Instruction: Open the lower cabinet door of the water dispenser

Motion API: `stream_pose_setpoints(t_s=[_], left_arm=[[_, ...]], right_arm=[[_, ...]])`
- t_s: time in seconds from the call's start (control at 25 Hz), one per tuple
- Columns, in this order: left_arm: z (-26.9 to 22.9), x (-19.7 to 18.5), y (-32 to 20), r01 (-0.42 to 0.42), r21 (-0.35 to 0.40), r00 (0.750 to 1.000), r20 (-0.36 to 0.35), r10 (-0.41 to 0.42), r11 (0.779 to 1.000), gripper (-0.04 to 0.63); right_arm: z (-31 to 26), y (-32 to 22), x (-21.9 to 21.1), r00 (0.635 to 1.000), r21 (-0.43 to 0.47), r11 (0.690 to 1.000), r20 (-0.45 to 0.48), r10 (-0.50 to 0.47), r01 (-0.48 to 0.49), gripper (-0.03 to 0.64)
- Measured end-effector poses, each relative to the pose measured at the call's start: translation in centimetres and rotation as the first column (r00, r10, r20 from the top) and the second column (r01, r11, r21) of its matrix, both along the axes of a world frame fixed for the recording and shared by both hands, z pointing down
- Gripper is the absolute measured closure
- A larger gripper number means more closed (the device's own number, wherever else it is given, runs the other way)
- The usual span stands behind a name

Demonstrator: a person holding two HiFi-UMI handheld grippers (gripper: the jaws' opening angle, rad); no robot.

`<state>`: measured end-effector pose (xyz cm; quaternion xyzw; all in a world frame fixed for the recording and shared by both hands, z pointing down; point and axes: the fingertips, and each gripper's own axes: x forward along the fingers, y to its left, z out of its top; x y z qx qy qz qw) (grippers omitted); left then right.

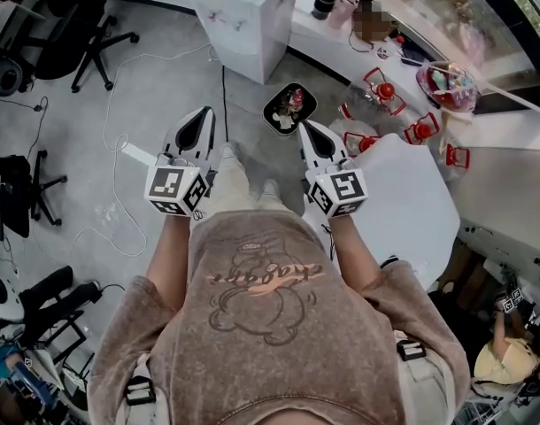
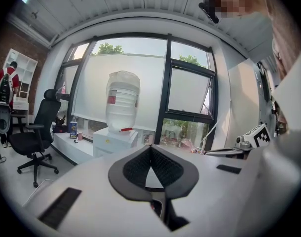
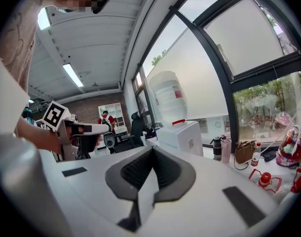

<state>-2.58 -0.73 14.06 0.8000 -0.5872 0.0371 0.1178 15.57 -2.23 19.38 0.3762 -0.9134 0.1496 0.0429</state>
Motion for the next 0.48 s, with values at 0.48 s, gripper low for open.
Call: stream_pose_setpoints(t_s=[0.48], left_arm=[[1.1,-4.9,-7.4,-0.07,-0.017,0.998,-0.008,0.07,0.997,0.583]], right_arm=[[1.1,-5.9,-5.1,0.998,-0.03,0.998,-0.023,0.06,-0.061,0.611]])
